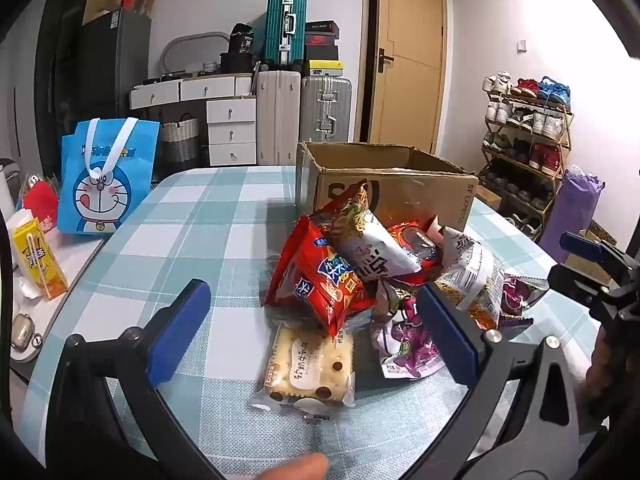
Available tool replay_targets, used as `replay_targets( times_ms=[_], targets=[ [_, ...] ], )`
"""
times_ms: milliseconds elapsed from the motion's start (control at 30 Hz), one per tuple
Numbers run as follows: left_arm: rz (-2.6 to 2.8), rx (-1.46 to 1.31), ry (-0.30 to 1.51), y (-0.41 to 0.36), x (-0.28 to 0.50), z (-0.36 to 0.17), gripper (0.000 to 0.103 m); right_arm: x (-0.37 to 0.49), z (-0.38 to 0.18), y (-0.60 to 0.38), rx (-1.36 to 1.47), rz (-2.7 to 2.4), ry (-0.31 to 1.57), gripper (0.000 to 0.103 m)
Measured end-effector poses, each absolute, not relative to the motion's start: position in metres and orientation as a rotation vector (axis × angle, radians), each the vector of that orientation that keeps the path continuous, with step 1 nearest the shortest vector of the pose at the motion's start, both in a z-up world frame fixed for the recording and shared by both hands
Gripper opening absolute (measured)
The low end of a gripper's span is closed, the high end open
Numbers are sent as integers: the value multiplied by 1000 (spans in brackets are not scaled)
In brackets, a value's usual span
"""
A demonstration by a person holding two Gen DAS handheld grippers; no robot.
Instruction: Organize snacks
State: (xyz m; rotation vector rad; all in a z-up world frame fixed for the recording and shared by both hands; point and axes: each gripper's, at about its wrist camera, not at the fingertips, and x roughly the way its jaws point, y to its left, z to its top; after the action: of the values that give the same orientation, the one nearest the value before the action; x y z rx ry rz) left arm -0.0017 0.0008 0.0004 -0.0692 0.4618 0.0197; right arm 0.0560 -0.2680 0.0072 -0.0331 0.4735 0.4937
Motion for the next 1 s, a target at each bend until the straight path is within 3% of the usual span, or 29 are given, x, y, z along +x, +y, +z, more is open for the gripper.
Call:
replay_targets(
  times_ms=[1000],
  targets=[
    [24,-79,487,2,3,-2,103,57,5,-264,-66,495,483,103]
  ],
)
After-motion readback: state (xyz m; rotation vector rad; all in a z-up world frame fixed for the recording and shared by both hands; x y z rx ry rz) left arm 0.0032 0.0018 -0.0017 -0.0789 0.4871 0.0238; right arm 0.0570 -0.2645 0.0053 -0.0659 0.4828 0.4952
